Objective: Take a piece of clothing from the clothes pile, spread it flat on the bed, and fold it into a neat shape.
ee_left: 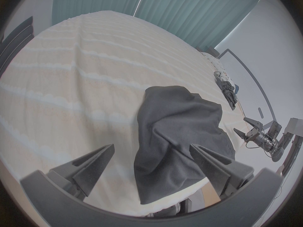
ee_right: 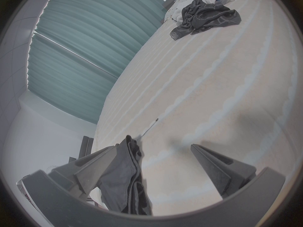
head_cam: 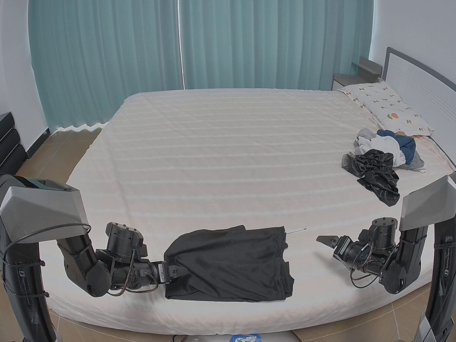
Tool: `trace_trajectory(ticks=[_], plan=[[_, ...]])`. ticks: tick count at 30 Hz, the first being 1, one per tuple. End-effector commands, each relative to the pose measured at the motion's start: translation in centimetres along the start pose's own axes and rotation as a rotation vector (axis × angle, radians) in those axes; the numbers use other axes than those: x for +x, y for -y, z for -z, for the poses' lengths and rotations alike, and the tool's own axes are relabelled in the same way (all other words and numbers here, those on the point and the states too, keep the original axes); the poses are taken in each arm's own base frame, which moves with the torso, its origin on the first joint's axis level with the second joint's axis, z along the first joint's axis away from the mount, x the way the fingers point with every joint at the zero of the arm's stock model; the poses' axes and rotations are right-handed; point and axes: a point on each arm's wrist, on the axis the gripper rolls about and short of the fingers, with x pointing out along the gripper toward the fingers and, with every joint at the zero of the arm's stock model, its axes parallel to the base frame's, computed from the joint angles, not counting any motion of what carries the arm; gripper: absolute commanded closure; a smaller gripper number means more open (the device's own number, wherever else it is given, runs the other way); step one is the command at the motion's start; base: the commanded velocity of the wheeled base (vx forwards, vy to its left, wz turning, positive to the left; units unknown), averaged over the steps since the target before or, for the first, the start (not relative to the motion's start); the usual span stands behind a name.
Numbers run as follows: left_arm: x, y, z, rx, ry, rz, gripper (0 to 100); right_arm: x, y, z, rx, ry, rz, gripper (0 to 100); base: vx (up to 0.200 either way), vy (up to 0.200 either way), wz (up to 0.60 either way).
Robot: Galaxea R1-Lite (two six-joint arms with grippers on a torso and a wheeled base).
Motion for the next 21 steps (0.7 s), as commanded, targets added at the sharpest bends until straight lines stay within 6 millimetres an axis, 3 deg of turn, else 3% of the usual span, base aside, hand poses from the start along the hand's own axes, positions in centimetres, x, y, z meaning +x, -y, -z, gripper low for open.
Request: trace_trajectory(ticks=[1,5,21], plan=[[0.1,0.3,0.2,0.006,-0.008,0.004,0,0.1,0.2,0.1,0.001,-0.005,0.005,0,0.0,0.0,0.0],[0.1,0.5,0.5,0.015,-0.018,0.007,0,0.1,0.2,0.1,0.001,-0.005,0.005,0,-0.15,0.0,0.0],[0.6,1.0,1.0,0.01,-0.035,0.016,0,0.2,0.1,0.2,0.0,-0.006,0.002,0,0.0,0.0,0.0]])
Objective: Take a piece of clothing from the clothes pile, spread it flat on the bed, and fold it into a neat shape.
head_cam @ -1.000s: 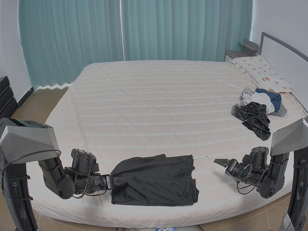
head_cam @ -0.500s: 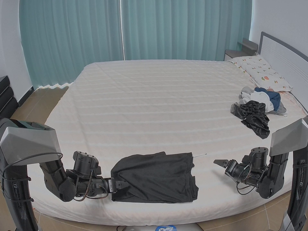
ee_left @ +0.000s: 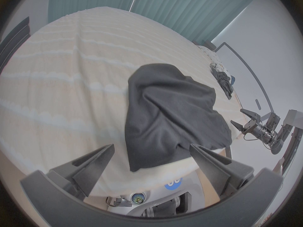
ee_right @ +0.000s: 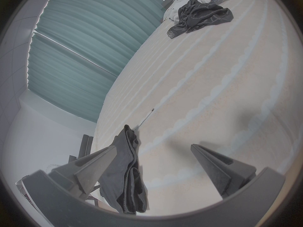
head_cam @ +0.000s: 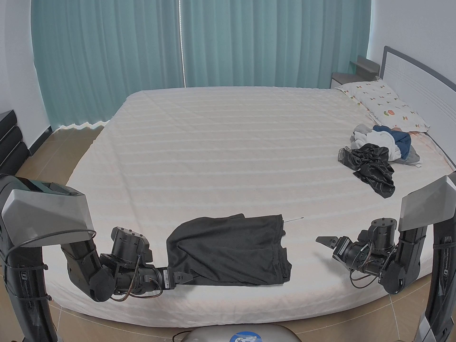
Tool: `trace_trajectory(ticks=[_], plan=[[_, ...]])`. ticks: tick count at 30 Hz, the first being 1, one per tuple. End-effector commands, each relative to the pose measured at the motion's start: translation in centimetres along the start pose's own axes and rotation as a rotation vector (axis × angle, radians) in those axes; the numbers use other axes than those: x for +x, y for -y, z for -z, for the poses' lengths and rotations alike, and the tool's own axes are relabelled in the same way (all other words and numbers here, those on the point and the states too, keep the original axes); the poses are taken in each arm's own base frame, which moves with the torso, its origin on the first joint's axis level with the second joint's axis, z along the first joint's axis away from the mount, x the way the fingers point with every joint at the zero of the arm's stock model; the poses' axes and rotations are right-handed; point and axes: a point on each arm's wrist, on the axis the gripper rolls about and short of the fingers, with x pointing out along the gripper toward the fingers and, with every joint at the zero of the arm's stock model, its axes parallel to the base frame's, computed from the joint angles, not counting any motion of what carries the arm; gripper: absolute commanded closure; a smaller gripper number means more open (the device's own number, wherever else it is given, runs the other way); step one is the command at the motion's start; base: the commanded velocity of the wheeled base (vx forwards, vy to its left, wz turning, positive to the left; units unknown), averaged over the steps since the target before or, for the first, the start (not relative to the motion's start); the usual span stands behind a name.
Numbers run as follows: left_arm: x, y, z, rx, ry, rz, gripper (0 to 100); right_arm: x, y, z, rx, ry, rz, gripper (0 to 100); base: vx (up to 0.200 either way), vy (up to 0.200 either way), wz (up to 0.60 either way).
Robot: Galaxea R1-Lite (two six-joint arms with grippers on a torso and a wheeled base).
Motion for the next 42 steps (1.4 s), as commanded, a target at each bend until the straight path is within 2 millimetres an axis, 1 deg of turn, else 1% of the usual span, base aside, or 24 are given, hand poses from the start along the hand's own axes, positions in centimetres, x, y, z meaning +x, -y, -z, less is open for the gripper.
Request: trace_trajectory(ticks=[1,6,9,11,15,16,20,27,29,31,34,35,38,39,42], plan=[[0.6,0.1,-0.3,-0.017,0.01,0.007,0,0.1,-0.1,0.2,-0.003,-0.005,-0.004,0,0.0,0.0,0.0],[1.0,0.5,-0.9,-0.054,0.026,0.019,0,0.1,-0.2,0.3,-0.006,-0.009,-0.007,0,0.0,0.0,0.0],[1.3,0.6,-0.7,-0.045,0.019,0.018,0,0.2,-0.2,0.3,-0.006,-0.008,-0.008,0,0.0,0.0,0.0],[2.1,0.7,-0.2,-0.028,0.01,0.004,0,0.2,-0.2,0.3,-0.006,-0.009,-0.007,0,0.0,0.0,0.0],[2.3,0.8,0.0,-0.02,0.019,-0.022,0,0.2,-0.2,0.4,-0.006,-0.012,-0.006,0,0.0,0.0,0.0],[2.3,0.8,0.0,-0.02,0.02,-0.023,100,0.2,-0.2,0.4,-0.006,-0.012,-0.006,0,0.0,0.0,0.0],[2.2,0.8,0.1,-0.021,0.018,-0.026,100,0.1,-0.4,0.6,-0.01,-0.019,-0.01,0,0.0,0.0,0.0],[1.9,0.5,0.1,-0.025,0.034,-0.072,100,0.3,-1.3,1.9,-0.037,-0.063,-0.03,0,0.0,0.0,0.0],[1.9,0.6,0.2,-0.022,0.032,-0.072,100,0.3,-1.8,2.3,-0.048,-0.077,-0.043,0,0.0,0.0,0.0],[1.8,0.8,0.1,-0.012,0.038,-0.071,100,0.4,-2.7,3.3,-0.076,-0.112,-0.064,0,0.0,0.0,0.0],[1.4,1.0,-0.1,-0.002,0.045,-0.069,100,1.2,-3.5,5.4,-0.119,-0.181,-0.081,0,0.0,0.0,0.0],[1.3,1.0,-0.2,-0.001,0.042,-0.071,100,1.4,-3.8,5.8,-0.129,-0.194,-0.092,0,0.0,0.0,0.0],[1.0,1.1,-0.2,-0.003,0.03,-0.077,100,1.8,-4.6,6.4,-0.147,-0.211,-0.116,0,0.0,0.0,0.0],[0.6,1.0,-0.1,-0.01,0.015,-0.087,100,2.2,-5.1,6.7,-0.164,-0.222,-0.123,0,0.0,0.0,0.0],[0.4,0.7,0.1,-0.021,-0.003,-0.103,100,3.0,-5.5,7.0,-0.184,-0.254,-0.105,0,0.0,0.0,0.0]])
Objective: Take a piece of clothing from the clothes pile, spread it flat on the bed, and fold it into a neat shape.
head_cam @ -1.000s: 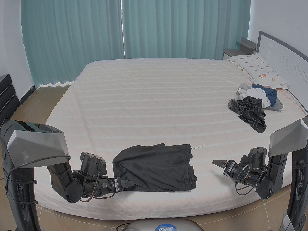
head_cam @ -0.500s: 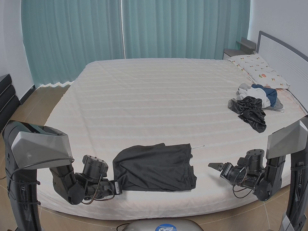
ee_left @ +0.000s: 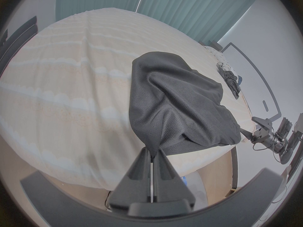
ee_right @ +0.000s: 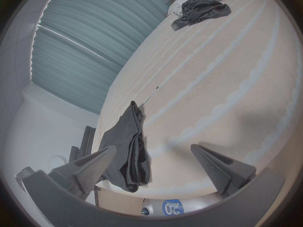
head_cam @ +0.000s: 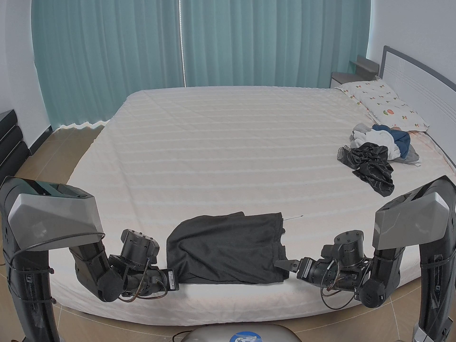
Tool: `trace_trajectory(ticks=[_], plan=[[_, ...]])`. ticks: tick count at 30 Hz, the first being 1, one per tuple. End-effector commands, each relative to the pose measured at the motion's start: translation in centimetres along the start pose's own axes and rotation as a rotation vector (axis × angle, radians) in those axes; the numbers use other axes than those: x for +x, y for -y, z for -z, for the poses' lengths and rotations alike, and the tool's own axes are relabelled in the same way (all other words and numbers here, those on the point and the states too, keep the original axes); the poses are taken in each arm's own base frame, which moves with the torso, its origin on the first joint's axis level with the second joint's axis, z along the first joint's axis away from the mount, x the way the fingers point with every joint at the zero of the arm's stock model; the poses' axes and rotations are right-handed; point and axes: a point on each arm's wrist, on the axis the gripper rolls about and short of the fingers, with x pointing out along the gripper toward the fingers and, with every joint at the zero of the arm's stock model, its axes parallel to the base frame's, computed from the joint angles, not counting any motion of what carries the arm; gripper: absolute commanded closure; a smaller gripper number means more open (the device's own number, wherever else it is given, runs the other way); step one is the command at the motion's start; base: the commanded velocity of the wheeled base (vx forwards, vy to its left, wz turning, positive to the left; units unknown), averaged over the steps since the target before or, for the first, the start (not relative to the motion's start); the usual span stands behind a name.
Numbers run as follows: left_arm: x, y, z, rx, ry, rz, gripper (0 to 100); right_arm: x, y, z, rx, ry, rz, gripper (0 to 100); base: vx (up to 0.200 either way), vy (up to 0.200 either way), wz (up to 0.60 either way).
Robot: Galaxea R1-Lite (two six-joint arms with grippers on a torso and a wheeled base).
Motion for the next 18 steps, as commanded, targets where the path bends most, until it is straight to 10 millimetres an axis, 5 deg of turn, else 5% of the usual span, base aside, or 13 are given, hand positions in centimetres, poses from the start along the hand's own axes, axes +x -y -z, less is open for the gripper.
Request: trace_trajectory(ticks=[1,5,6,18], plan=[[-0.86,-0.2,-0.11,-0.011,0.0,-0.01,100,1.47,-1.22,0.33,-0.038,-0.042,-0.009,0,0.0,0.0,0.0],[-0.99,-0.25,0.21,-0.011,-0.008,-0.012,100,1.77,-1.57,0.02,-0.055,-0.053,0.0,0,0.0,0.0,0.0],[-0.99,-0.32,0.34,-0.014,-0.013,-0.015,100,1.87,-1.59,0.04,-0.065,-0.069,0.015,100,0.0,0.0,0.0],[-0.94,-0.46,0.57,-0.019,-0.025,-0.021,100,1.41,-1.73,0.05,-0.123,-0.123,0.077,100,0.0,0.0,0.0]])
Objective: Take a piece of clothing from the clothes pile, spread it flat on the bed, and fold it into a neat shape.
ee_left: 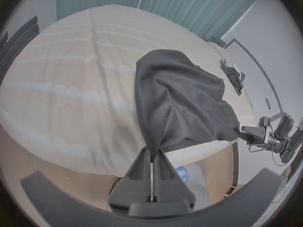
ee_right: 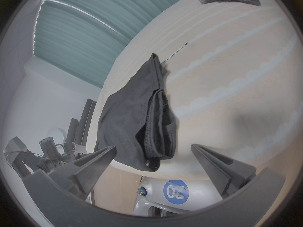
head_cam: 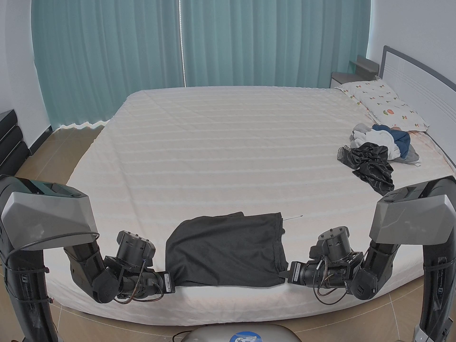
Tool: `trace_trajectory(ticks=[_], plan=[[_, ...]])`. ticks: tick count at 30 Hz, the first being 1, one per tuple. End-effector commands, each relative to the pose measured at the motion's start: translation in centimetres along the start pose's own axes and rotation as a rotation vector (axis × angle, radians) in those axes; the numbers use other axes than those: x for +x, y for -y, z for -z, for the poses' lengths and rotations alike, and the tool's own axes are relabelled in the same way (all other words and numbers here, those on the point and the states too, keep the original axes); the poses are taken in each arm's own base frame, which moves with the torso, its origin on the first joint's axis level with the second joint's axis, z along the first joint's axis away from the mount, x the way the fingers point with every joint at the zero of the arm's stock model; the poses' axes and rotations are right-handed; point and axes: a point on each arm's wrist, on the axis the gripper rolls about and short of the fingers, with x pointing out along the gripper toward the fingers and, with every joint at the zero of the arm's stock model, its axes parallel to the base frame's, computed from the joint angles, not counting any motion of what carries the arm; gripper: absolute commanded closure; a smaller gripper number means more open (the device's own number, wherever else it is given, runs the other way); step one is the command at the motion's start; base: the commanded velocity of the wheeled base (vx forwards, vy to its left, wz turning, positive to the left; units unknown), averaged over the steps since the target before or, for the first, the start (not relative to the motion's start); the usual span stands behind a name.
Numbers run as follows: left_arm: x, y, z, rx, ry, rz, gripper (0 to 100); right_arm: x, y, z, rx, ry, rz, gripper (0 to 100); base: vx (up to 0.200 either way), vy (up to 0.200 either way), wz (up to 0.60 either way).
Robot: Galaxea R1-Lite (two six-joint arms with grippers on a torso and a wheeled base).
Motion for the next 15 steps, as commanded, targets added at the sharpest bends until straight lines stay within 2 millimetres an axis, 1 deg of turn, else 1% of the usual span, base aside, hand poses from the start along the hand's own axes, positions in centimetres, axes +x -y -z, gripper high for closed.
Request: trace_trajectory(ticks=[1,10,11,14,15], plan=[[-0.01,-0.02,0.04,-0.002,-0.002,-0.002,100,-0.48,-0.2,-0.22,-0.004,0.01,-0.002,100,0.0,0.0,0.0],[-0.07,0.0,0.55,0.006,-0.017,-0.004,100,-1.32,0.29,0.11,-0.009,-0.011,0.028,100,0.0,0.0,0.0],[-0.08,0.07,0.51,0.007,-0.015,-0.002,0,-1.29,0.43,-0.03,-0.008,-0.013,0.035,100,0.0,0.0,0.0],[-0.02,0.21,0.52,0.011,-0.016,0.002,0,-1.14,0.34,-0.18,-0.007,-0.012,0.032,100,0.0,0.0,0.0],[0.03,0.27,0.5,0.011,-0.014,0.005,0,-1.03,0.18,-0.43,-0.007,0.001,0.024,0,0.0,0.0,0.0]])
